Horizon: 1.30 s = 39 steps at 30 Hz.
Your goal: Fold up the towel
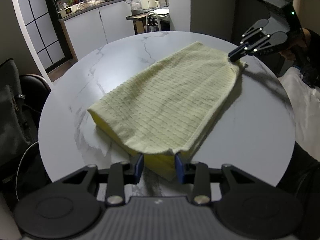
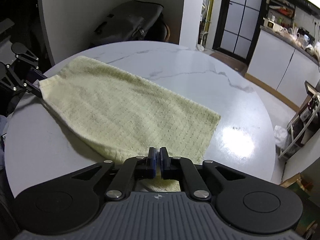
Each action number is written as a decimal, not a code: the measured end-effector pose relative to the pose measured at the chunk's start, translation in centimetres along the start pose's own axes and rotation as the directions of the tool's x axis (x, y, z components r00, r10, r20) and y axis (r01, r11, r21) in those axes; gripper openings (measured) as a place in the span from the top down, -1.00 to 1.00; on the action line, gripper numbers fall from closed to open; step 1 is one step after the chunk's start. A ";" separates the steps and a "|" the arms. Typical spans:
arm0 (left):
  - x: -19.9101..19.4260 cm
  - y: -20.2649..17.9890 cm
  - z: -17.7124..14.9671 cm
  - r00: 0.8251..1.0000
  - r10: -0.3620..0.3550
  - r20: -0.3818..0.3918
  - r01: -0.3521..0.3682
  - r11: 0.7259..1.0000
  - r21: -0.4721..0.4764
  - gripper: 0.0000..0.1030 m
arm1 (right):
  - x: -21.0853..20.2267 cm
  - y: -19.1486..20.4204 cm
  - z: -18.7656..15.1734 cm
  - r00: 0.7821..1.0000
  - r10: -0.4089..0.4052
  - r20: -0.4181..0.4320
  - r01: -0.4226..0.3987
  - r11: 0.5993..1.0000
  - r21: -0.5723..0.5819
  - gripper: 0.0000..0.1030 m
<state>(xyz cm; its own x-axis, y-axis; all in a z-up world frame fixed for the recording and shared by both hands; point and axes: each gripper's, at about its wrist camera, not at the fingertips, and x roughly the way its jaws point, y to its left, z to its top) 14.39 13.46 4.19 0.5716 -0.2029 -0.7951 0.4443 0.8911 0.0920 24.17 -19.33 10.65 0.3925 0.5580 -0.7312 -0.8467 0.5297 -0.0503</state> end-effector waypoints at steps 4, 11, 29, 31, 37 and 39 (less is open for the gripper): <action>-0.2 0.1 -0.1 1.000 -0.001 0.007 0.001 1.000 -0.004 0.28 | -1.1 0.2 0.2 1.000 -0.006 0.014 0.006 1.000 -0.009 0.91; 0.0 0.2 -0.3 1.000 -0.006 0.007 0.006 1.000 -0.007 0.27 | -2.2 0.6 -0.9 1.000 -0.003 0.002 0.003 1.000 0.003 0.90; 1.0 0.1 -0.1 1.000 -0.013 -0.002 0.013 1.000 -0.002 0.17 | -4.9 2.7 -2.5 0.999 -0.039 0.010 0.039 0.999 -0.015 0.78; 0.9 0.3 -0.1 1.000 -0.019 -0.010 0.019 1.000 0.003 0.17 | -5.0 3.0 -2.5 0.999 -0.032 0.009 0.032 0.999 -0.026 0.54; 0.9 -0.5 0.0 0.998 -0.054 -0.030 0.055 0.998 0.025 0.18 | -5.0 3.6 -2.6 1.000 -0.011 0.018 0.011 1.000 -0.026 0.37; 0.9 -0.9 0.0 0.997 -0.065 -0.030 0.066 0.997 0.032 0.18 | -4.8 3.9 -2.6 1.000 0.001 0.022 0.000 1.000 -0.027 0.37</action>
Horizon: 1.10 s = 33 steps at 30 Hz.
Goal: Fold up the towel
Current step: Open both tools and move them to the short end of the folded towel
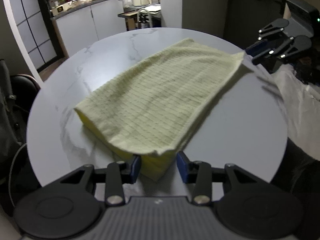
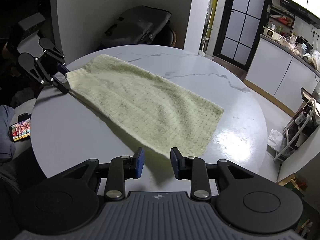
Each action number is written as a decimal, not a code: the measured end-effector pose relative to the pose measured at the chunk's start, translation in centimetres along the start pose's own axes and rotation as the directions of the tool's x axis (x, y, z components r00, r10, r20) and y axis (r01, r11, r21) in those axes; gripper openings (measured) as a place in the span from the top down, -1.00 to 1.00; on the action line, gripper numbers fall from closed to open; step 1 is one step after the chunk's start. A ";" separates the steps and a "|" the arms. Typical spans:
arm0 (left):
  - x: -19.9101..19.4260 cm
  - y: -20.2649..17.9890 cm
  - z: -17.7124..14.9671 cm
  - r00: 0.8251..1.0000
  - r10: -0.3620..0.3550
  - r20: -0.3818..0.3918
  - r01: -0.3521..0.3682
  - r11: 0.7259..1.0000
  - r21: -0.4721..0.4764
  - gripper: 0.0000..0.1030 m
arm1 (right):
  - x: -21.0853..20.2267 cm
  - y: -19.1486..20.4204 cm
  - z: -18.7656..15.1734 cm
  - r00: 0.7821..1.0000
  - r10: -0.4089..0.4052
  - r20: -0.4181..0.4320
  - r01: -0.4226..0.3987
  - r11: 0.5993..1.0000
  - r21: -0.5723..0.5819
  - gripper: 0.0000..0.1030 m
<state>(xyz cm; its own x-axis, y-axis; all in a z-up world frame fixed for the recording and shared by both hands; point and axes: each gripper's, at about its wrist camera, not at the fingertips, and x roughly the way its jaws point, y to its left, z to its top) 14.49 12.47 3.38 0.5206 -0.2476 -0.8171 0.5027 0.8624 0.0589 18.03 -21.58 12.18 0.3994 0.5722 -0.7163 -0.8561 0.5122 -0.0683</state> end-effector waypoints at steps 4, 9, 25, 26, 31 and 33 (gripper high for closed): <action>0.0 -0.2 -0.1 1.000 -0.004 0.003 0.004 1.000 -0.005 0.18 | 0.7 0.8 0.0 1.000 0.028 0.000 -0.028 1.000 -0.010 0.37; 0.0 0.1 -0.1 1.000 -0.019 0.006 0.020 0.999 -0.041 0.20 | 1.3 1.6 0.2 0.998 0.056 0.003 -0.056 0.998 -0.009 0.37; -0.7 -2.1 -0.5 0.994 -0.103 0.022 0.103 0.995 -0.011 0.20 | 2.1 3.5 0.3 0.997 0.071 -0.011 -0.071 0.997 -0.018 0.37; -0.7 -2.3 -0.5 0.995 -0.102 0.020 0.102 0.995 -0.005 0.20 | 2.1 3.5 0.3 0.997 0.072 -0.012 -0.072 0.997 -0.018 0.37; -0.3 -3.6 -0.1 0.993 -0.116 0.013 0.116 0.993 0.030 0.15 | 2.1 4.1 0.3 0.997 0.075 -0.014 -0.075 0.997 -0.026 0.37; -0.1 -4.3 0.1 0.992 -0.123 0.009 0.123 0.991 0.049 0.15 | 2.1 4.4 0.4 0.998 0.066 -0.017 -0.066 0.997 -0.027 0.37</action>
<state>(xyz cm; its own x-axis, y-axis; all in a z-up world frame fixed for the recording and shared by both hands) 12.35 8.76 3.25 0.4611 -0.3564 -0.8126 0.5964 0.8026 -0.0136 15.25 -17.92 10.62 0.3366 0.5934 -0.7312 -0.8892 0.4558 -0.0394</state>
